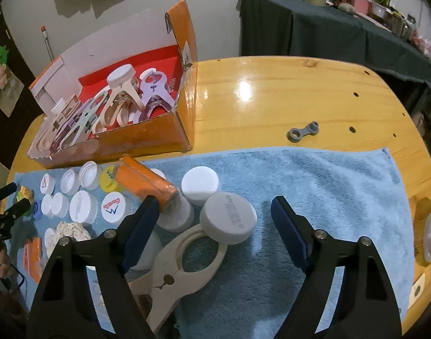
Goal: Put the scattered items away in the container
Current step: 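Close right gripper on large white cap while left gripper approaches green owl toy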
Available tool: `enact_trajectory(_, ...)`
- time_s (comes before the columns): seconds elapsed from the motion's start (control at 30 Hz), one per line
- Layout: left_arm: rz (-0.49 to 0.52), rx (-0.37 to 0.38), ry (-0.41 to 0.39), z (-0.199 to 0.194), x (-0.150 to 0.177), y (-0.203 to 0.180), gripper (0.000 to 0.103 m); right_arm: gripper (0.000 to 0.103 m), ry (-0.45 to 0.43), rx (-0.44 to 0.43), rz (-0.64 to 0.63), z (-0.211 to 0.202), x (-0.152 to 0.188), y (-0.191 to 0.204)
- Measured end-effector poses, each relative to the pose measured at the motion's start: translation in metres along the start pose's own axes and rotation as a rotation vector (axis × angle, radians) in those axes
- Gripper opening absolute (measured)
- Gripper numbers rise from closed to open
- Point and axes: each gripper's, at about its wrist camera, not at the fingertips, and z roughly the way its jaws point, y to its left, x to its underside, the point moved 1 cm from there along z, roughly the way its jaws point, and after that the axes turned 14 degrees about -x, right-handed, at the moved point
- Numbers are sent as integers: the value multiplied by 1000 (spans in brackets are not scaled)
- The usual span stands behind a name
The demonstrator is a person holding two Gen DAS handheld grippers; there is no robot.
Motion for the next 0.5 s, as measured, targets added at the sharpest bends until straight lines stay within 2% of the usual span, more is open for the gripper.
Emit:
enact_trajectory(0.13,2,11,6,1,1,0,103,77,6,-4,14,3,0,-4)
enact_trajectory(0.2,3,13,7,2,1,0,103,71,14,-20,26,4,0,-7)
enact_trajectory(0.5,0,26,20,6,0,0,103,56,17,-44,46,3,-2,-14)
